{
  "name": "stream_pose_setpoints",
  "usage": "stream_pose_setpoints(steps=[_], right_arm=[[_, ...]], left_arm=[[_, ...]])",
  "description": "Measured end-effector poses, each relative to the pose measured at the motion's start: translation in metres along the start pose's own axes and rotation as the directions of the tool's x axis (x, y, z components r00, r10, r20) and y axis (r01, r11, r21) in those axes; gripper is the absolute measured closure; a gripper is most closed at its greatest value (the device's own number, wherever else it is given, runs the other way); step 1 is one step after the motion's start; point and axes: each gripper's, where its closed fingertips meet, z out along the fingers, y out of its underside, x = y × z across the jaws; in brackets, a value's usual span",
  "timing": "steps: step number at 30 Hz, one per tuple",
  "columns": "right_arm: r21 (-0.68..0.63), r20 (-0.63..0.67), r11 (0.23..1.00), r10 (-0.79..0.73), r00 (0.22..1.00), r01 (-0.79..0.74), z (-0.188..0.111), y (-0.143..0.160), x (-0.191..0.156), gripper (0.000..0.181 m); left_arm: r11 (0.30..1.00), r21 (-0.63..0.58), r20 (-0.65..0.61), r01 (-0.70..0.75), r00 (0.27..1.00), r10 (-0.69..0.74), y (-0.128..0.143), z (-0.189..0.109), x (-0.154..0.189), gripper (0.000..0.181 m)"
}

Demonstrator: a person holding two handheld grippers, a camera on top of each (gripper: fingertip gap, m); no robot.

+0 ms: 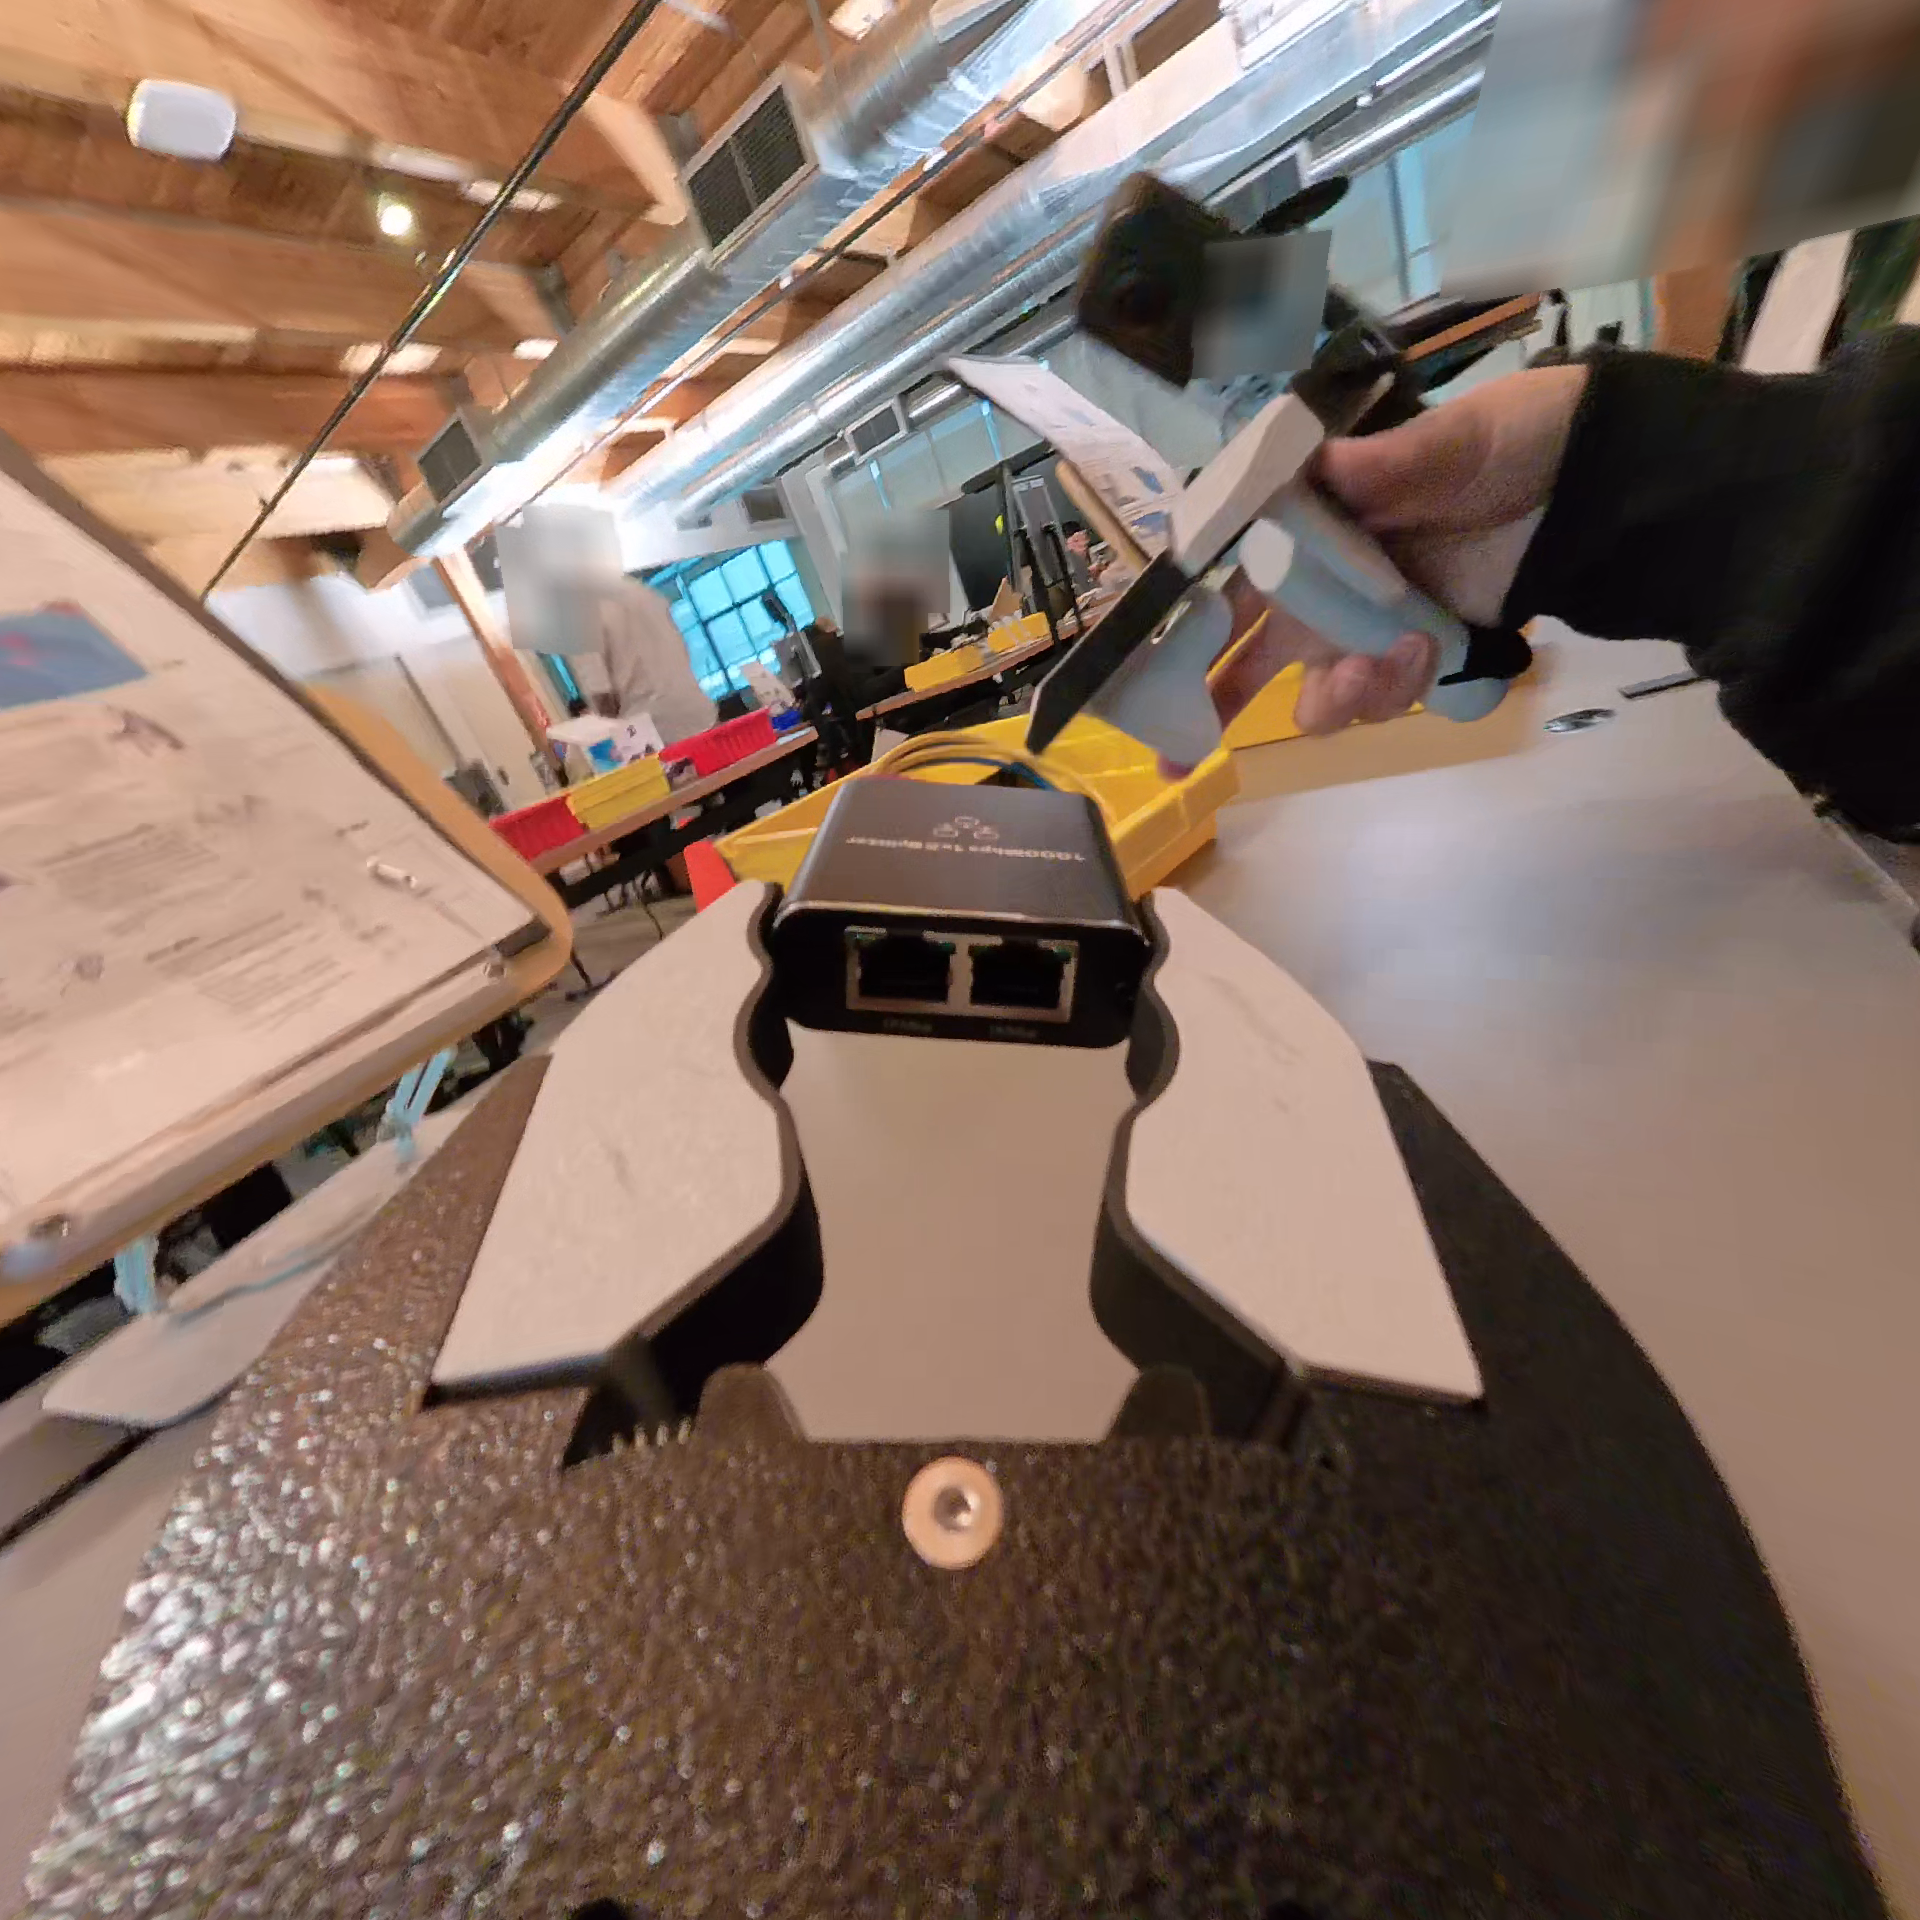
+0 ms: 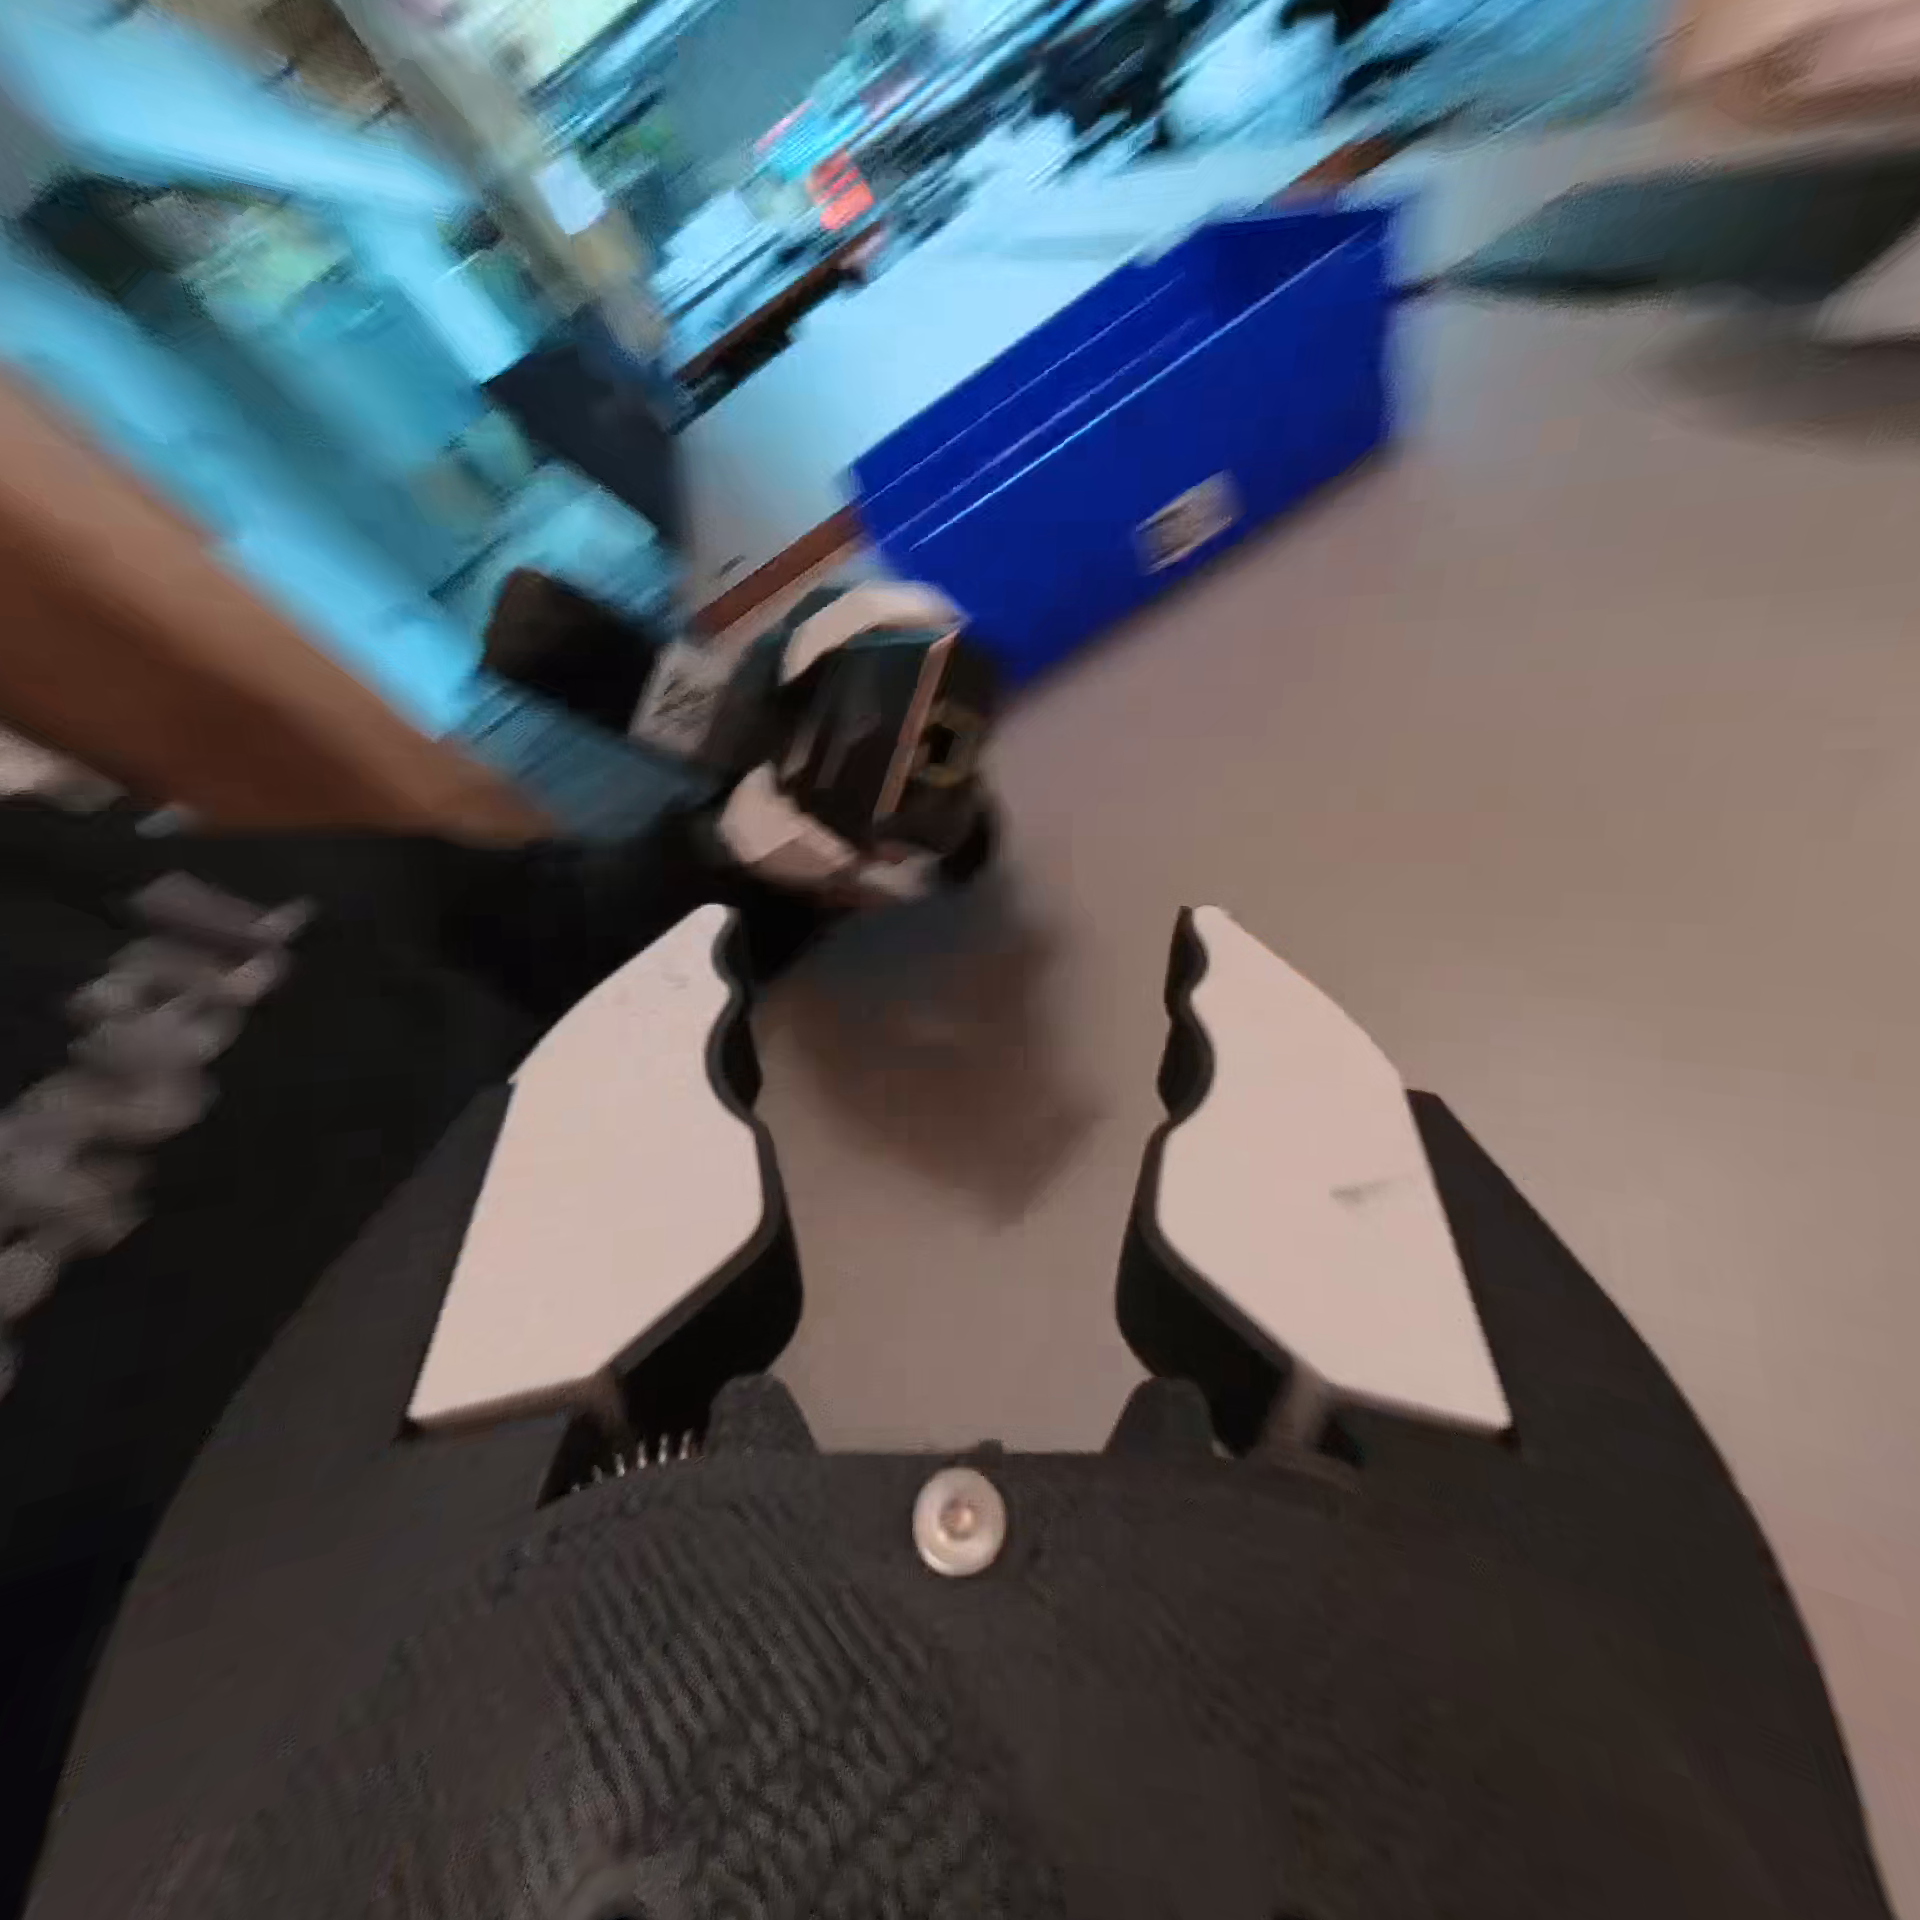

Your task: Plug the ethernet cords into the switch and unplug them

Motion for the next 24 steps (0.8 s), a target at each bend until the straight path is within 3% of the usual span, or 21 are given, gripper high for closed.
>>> stream_pose_setpoints(steps=[2,4,5,7,8,10,11,14,16,19,21,22,24], right_arm=[[-0.118,0.111,0.993,0.033,0.993,-0.020,0.024,0.022,-0.016,0.101],[-0.156,0.172,0.985,0.098,0.980,-0.071,0.042,0.027,-0.025,0.085],[-0.156,0.238,0.983,0.129,0.963,-0.094,0.048,0.024,-0.034,0.087],[-0.169,0.333,0.976,0.189,0.924,-0.139,0.055,0.016,-0.046,0.104],[-0.193,0.334,0.970,0.206,0.920,-0.148,0.060,0.017,-0.045,0.103],[-0.278,0.292,0.955,0.185,0.938,-0.101,0.068,0.029,-0.037,0.118],[-0.298,0.258,0.953,0.143,0.956,-0.062,0.072,0.033,-0.028,0.135],[-0.252,0.332,0.968,0.110,0.937,-0.024,0.073,0.022,-0.023,0.157],[-0.266,0.333,0.962,0.148,0.931,-0.057,0.077,0.019,-0.018,0.157],[-0.300,0.240,0.954,0.066,0.969,0.009,0.079,0.011,0.003,0.157],[-0.297,0.147,0.954,0.010,0.989,0.035,0.069,-0.009,0.025,0.157],[-0.293,0.058,0.955,-0.037,0.998,0.053,0.058,-0.024,0.045,0.157],[-0.349,-0.263,0.934,-0.170,0.950,0.070,0.018,-0.055,0.112,0.157]], left_arm=[[0.997,0.025,-0.024,-0.070,0.997,0.071,-0.007,0.001,0.010,0.119],[0.987,0.027,-0.050,-0.159,0.986,0.160,-0.010,0.003,0.021,0.119],[0.979,0.022,-0.062,-0.203,0.977,0.204,-0.010,0.005,0.027,0.119],[0.955,0.013,-0.086,-0.296,0.951,0.296,-0.009,0.007,0.037,0.119],[0.940,0.003,-0.098,-0.342,0.935,0.341,-0.006,0.008,0.041,0.119],[0.909,-0.020,-0.107,-0.415,0.905,0.411,-0.002,0.010,0.046,0.119],[0.900,-0.029,-0.108,-0.435,0.896,0.430,0.000,0.011,0.047,0.119],[0.898,-0.078,-0.077,-0.433,0.900,0.428,0.007,0.010,0.038,0.120],[0.927,-0.097,-0.055,-0.362,0.932,0.358,0.009,0.010,0.030,0.120],[0.943,-0.159,-0.018,-0.293,0.956,0.294,0.017,0.009,0.019,0.118],[0.964,-0.146,0.029,-0.222,0.973,0.229,0.012,0.007,0.010,0.116],[0.975,-0.130,0.054,-0.178,0.981,0.186,0.008,0.006,0.005,0.116],[0.990,-0.109,0.086,-0.092,0.991,0.102,0.003,0.002,-0.006,0.116]])
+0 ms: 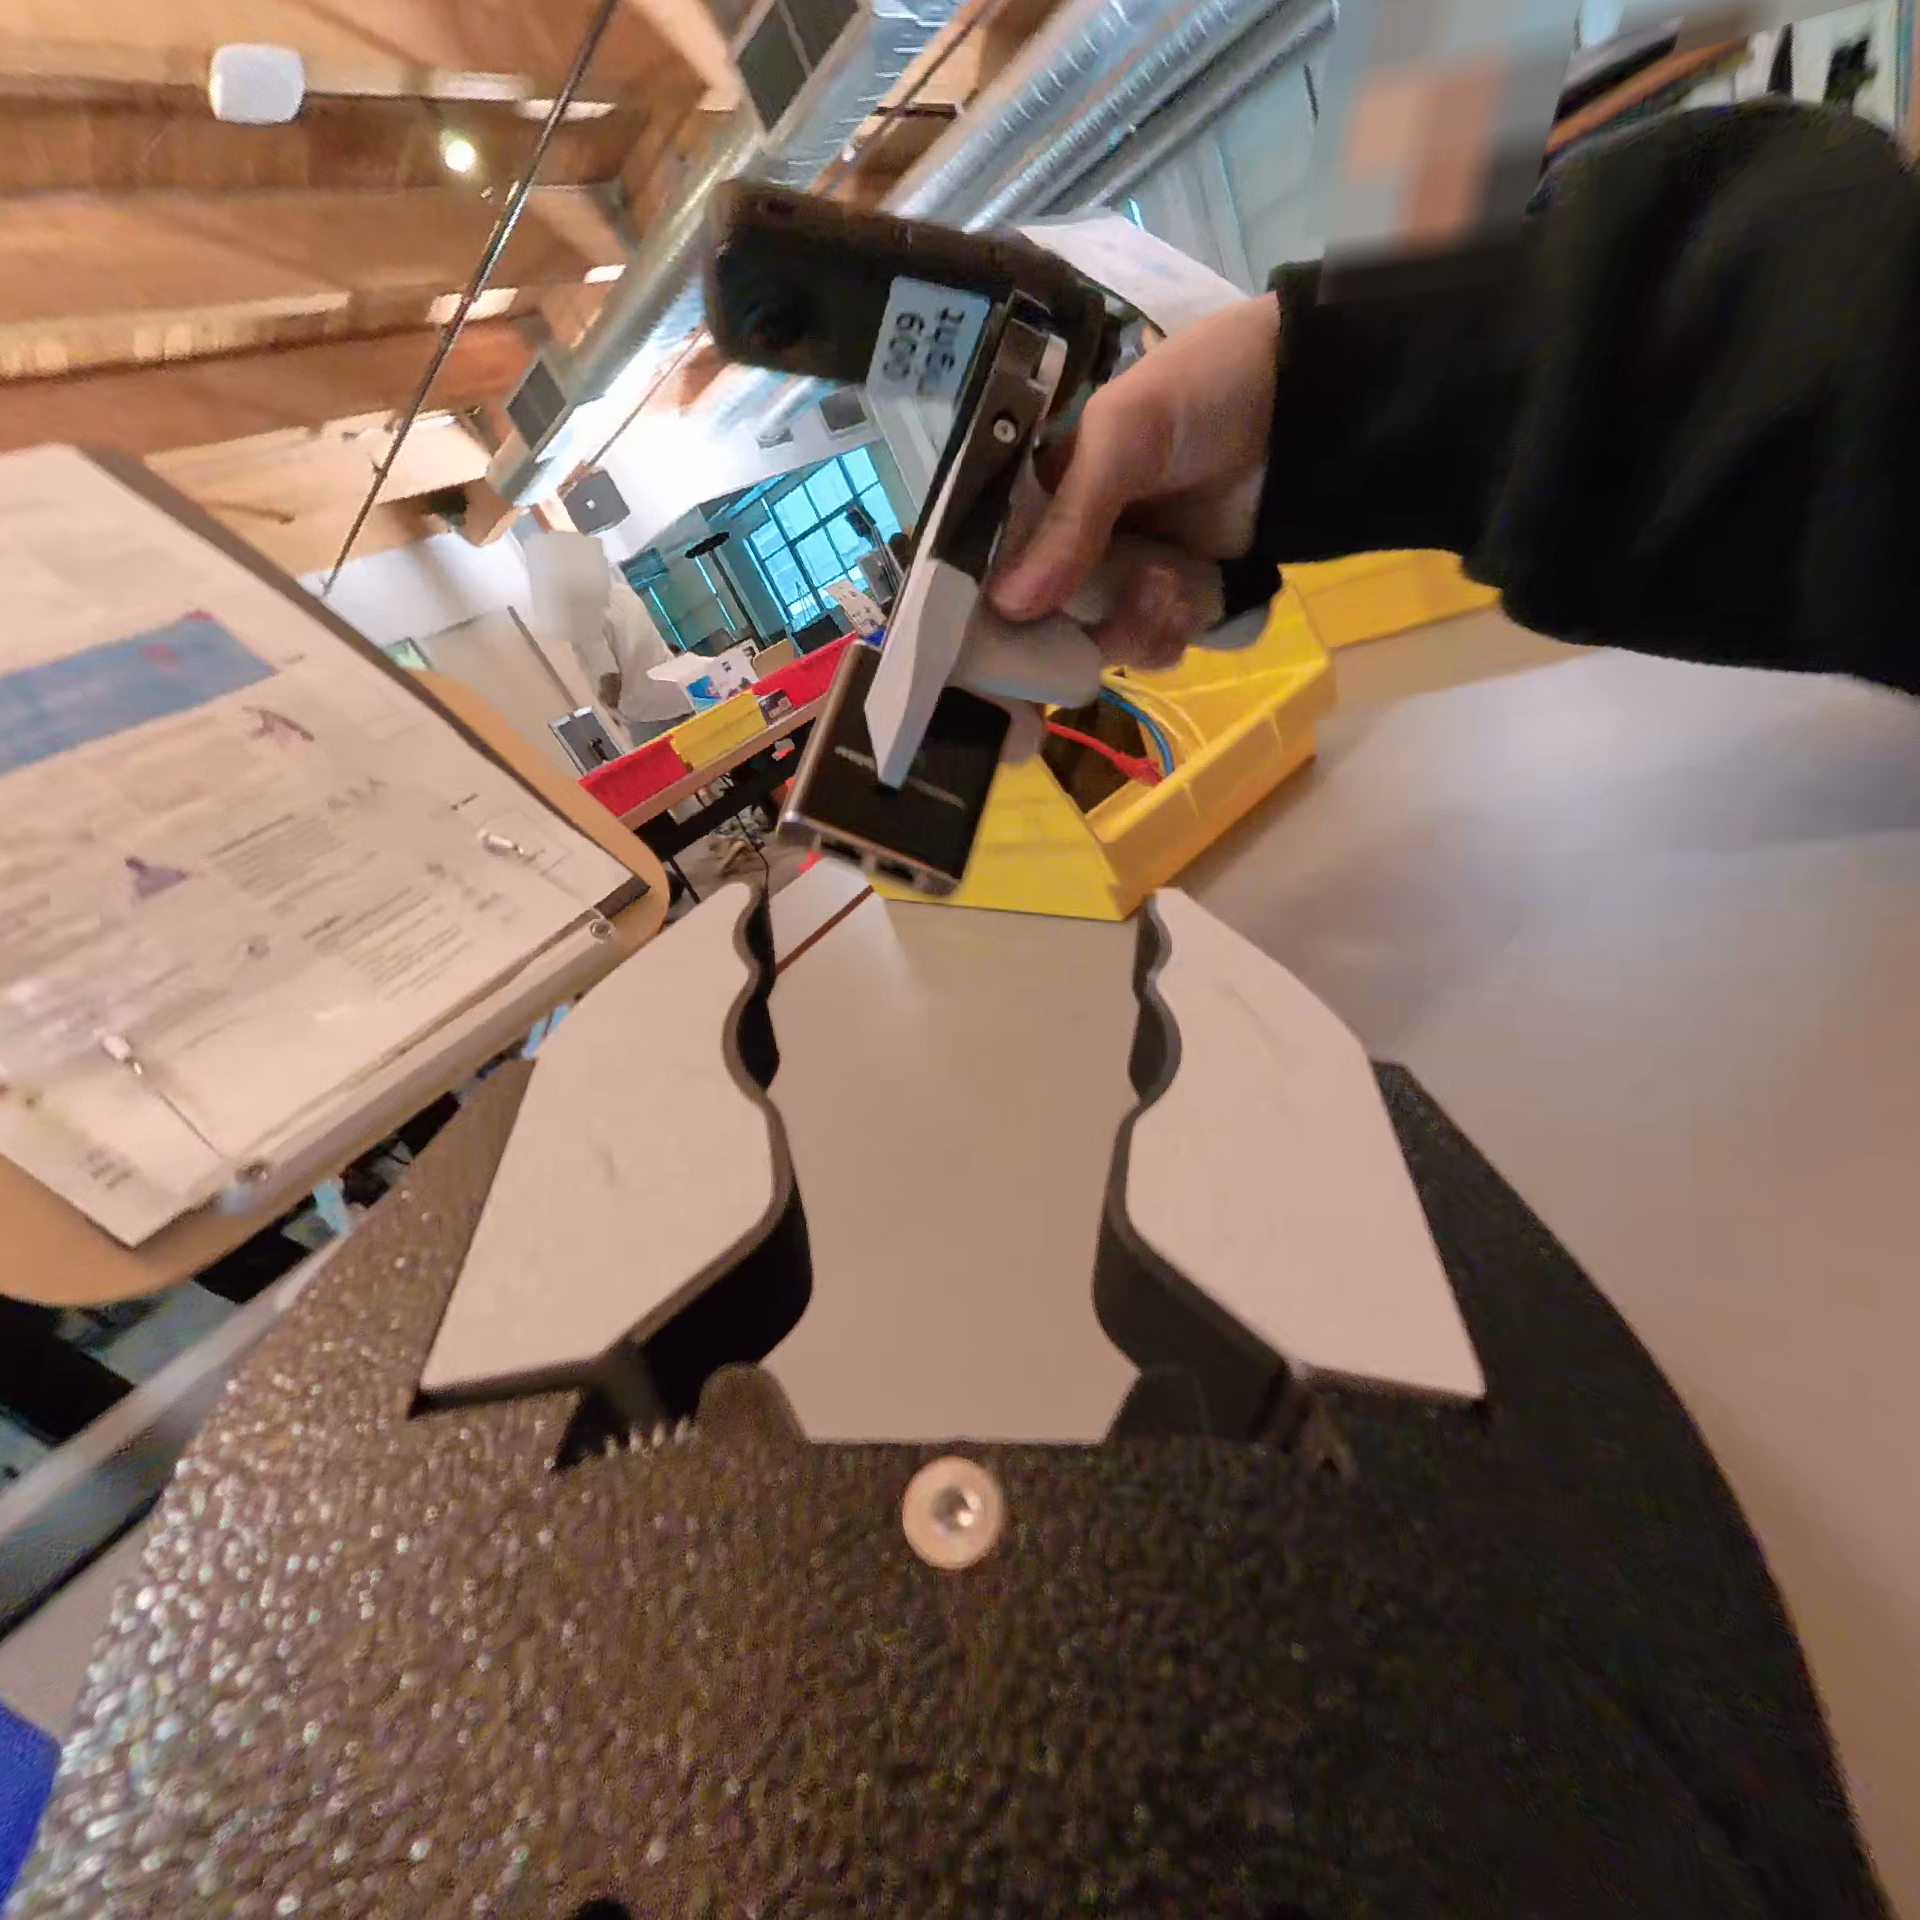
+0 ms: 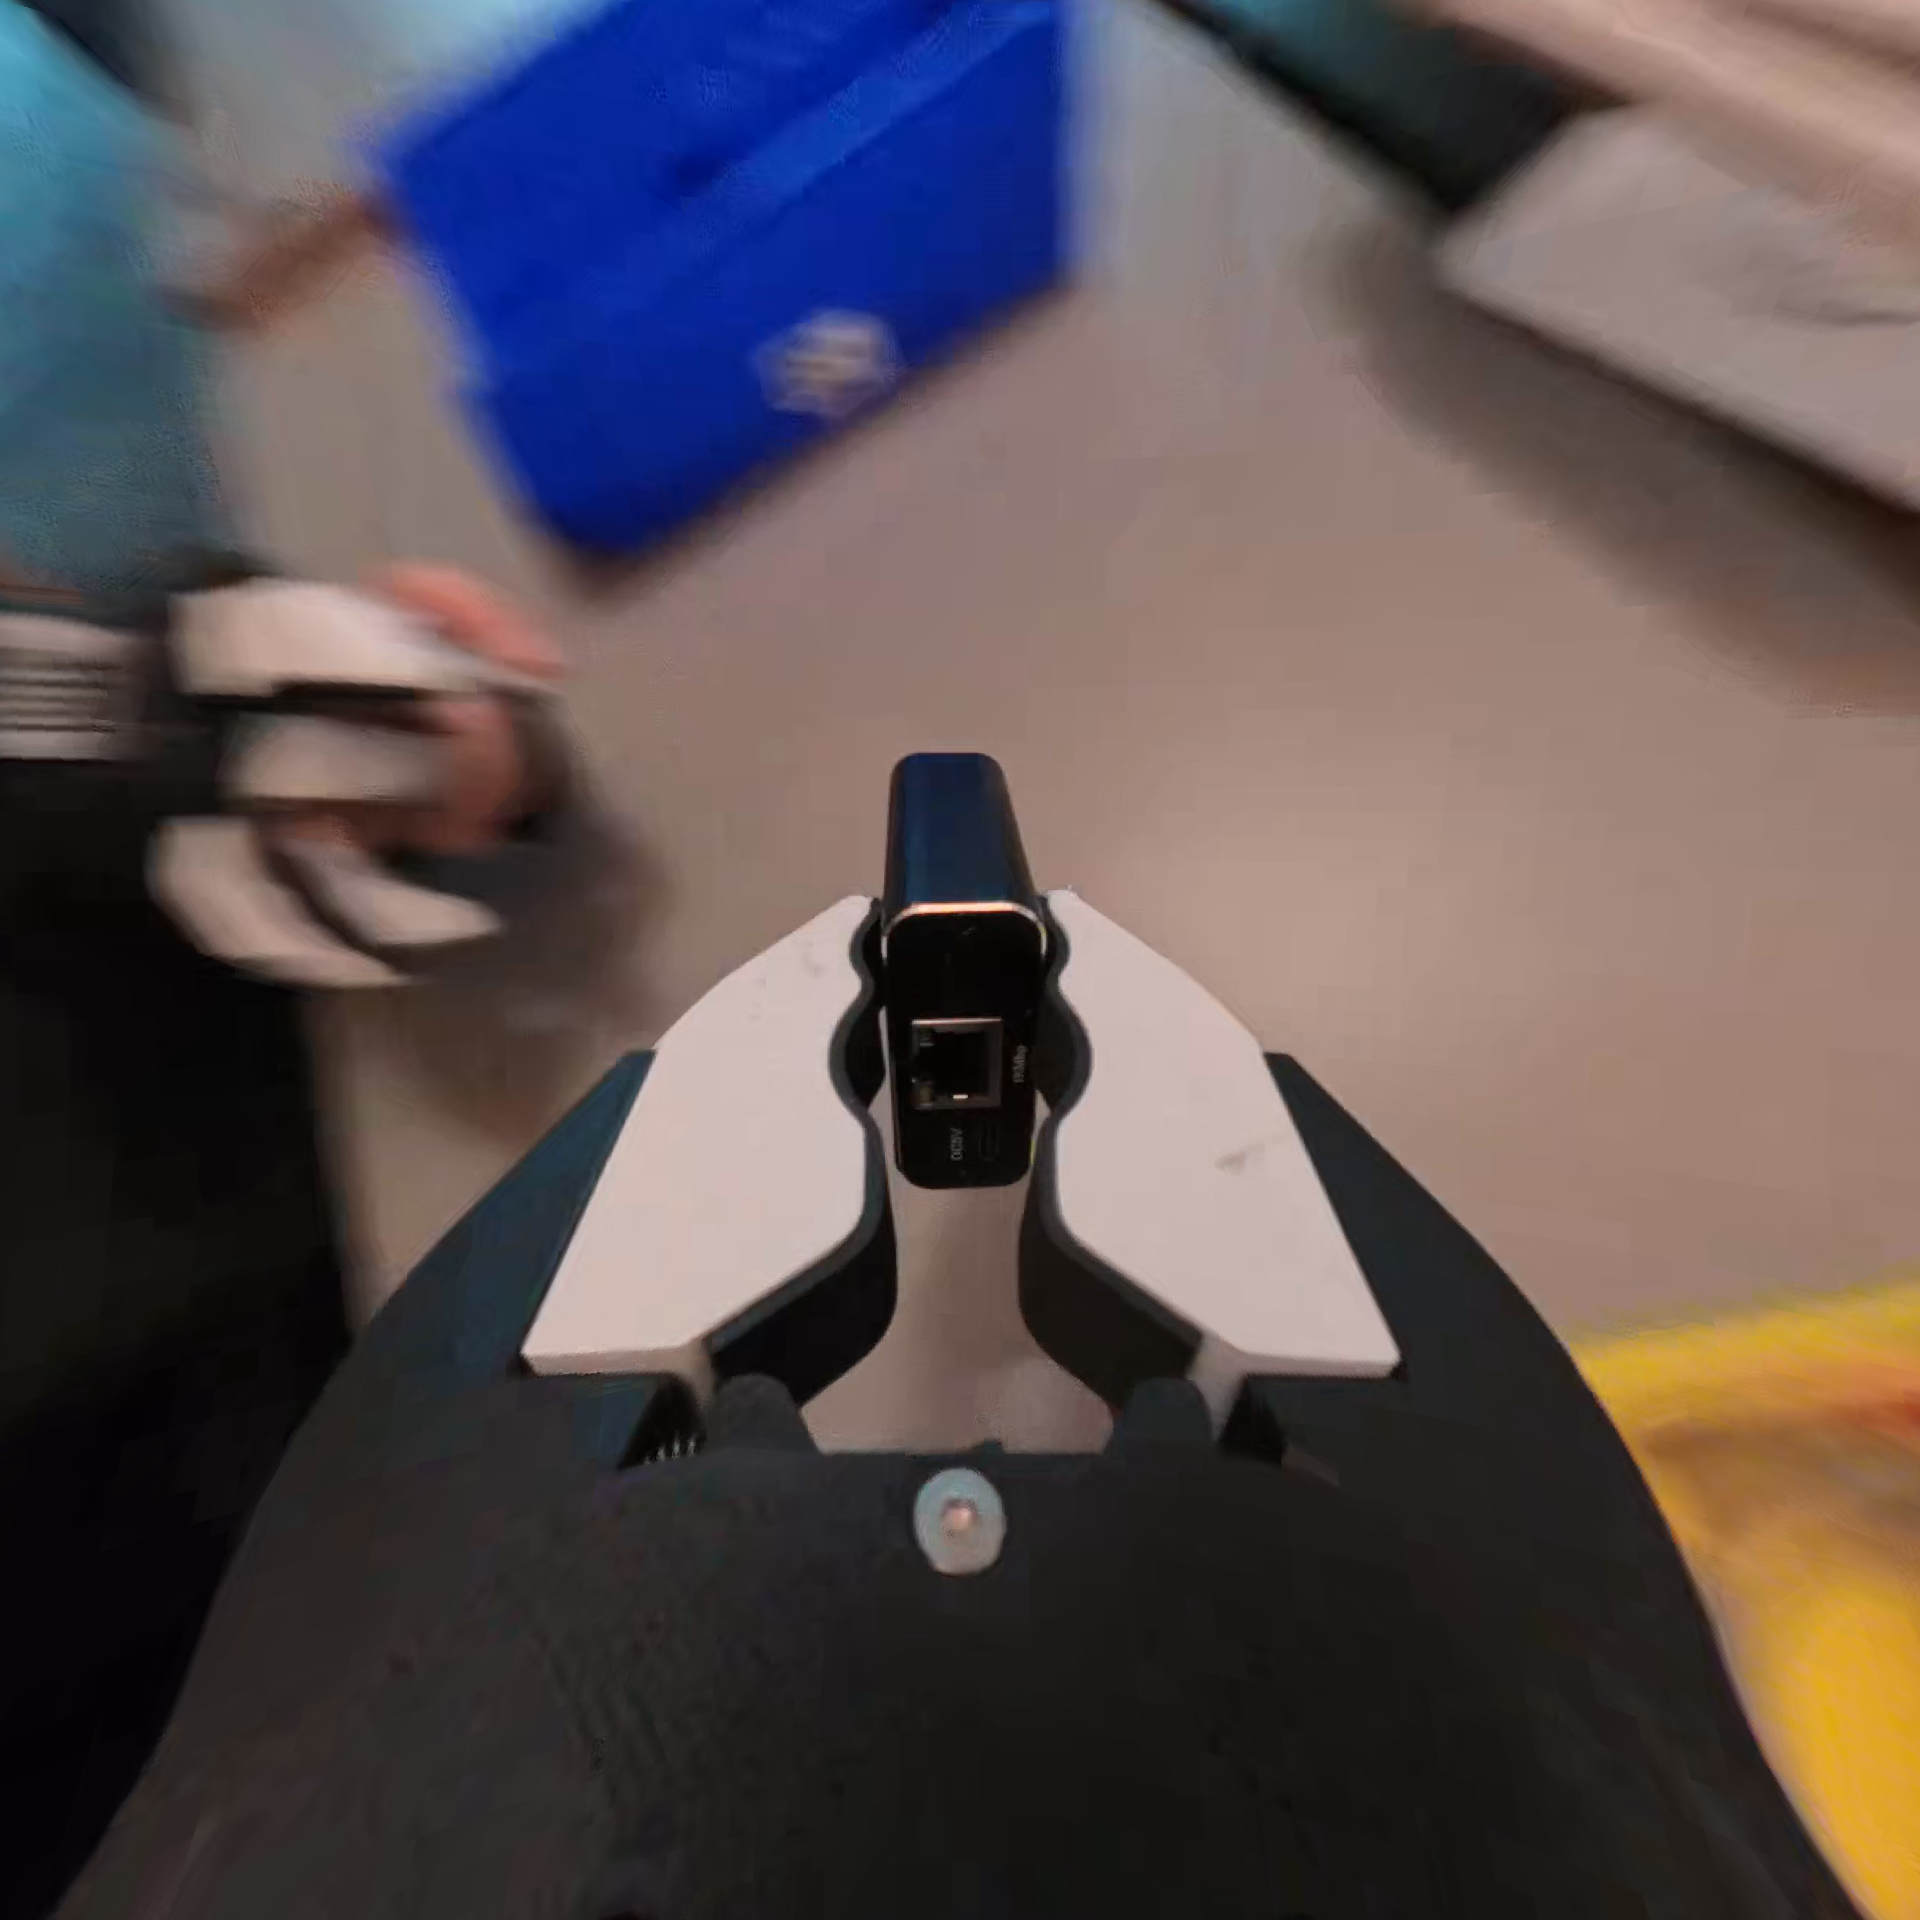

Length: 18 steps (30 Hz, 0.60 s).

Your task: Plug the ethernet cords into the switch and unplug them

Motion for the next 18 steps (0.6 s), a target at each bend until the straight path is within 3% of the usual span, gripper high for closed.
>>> stream_pose_setpoints(steps=[1,3,6,10,13,18], right_arm=[[-0.047,-0.190,0.999,-0.018,0.982,0.009,-0.020,-0.002,0.045,0.157],[-0.116,-0.491,0.993,-0.039,0.870,-0.021,-0.065,-0.005,0.128,0.157],[-0.234,-0.702,0.970,-0.121,0.702,-0.067,-0.114,-0.004,0.212,0.157],[-0.400,-0.744,0.914,-0.278,0.607,-0.071,-0.123,0.000,0.268,0.157],[-0.398,-0.701,0.911,-0.227,0.676,-0.106,-0.098,0.009,0.281,0.157],[-0.419,-0.677,0.902,-0.231,0.699,-0.108,-0.073,0.024,0.287,0.157]], left_arm=[[0.999,-0.002,0.010,0.038,0.999,-0.038,0.001,-0.001,-0.005,0.117],[0.995,-0.012,0.025,0.098,0.995,-0.097,0.005,-0.002,-0.014,0.118],[0.985,-0.024,0.008,0.173,0.985,-0.173,0.012,-0.001,-0.018,0.121],[0.974,-0.059,-0.023,0.221,0.975,-0.222,0.021,0.003,-0.011,0.121],[0.973,-0.100,-0.050,0.206,0.976,-0.212,0.026,0.006,-0.003,0.122],[0.958,-0.239,-0.072,0.159,0.981,-0.180,0.044,0.010,0.009,0.121]])
